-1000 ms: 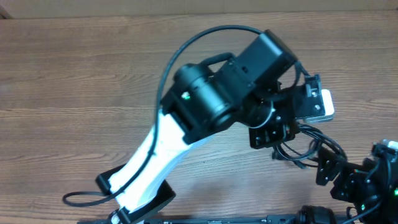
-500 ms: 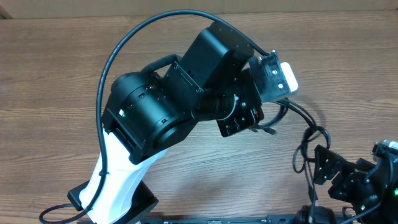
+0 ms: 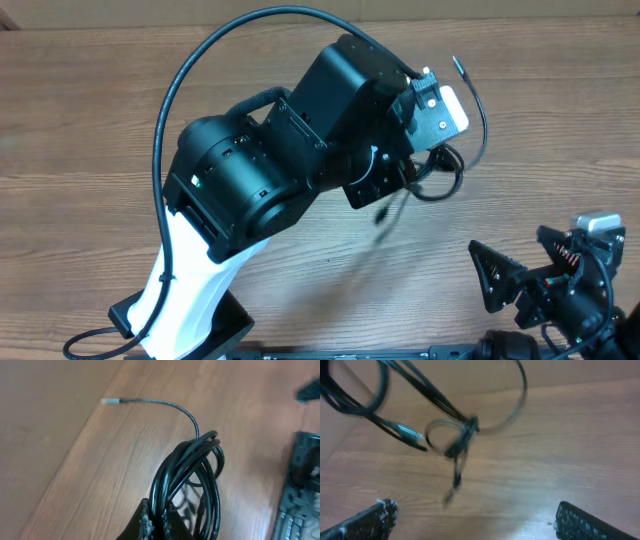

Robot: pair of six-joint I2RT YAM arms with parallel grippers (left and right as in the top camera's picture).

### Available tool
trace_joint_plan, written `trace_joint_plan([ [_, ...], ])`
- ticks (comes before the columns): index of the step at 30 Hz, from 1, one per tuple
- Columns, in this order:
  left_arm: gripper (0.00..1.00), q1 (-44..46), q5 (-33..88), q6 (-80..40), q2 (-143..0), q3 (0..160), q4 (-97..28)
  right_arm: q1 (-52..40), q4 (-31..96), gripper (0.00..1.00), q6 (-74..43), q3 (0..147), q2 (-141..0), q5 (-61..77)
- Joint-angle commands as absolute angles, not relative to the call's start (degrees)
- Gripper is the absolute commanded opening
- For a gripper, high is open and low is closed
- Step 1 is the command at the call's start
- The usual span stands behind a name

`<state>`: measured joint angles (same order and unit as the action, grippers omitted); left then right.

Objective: Untangle cables

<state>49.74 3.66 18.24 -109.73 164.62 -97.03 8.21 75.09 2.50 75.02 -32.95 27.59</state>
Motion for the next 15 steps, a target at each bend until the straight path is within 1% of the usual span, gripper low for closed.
trace_joint_plan([
  [1, 0.04, 49.5, 13.6, 24.3, -109.4, 163.8, -96.8, 8.4, 70.8, 1.00, 3.3, 76.2, -32.9, 33.1],
  [3, 0.04, 49.5, 20.8, 29.0, -109.4, 161.9, -96.8, 8.4, 67.8, 1.00, 3.3, 76.2, -32.9, 35.4],
  [9, 0.04, 49.6, 28.8, 33.0, -109.4, 158.7, -96.8, 8.4, 66.1, 1.00, 3.9, 76.1, -32.9, 35.7],
  [13, 0.04, 49.7, 36.2, 38.3, -109.4, 158.7, -96.8, 8.4, 66.4, 1.00, 4.7, 76.1, -32.9, 35.7],
  [15, 0.04, 50.1, 37.1, 39.3, -109.4, 158.7, -96.8, 8.4, 66.2, 1.00, 4.7, 76.1, -32.9, 35.7],
])
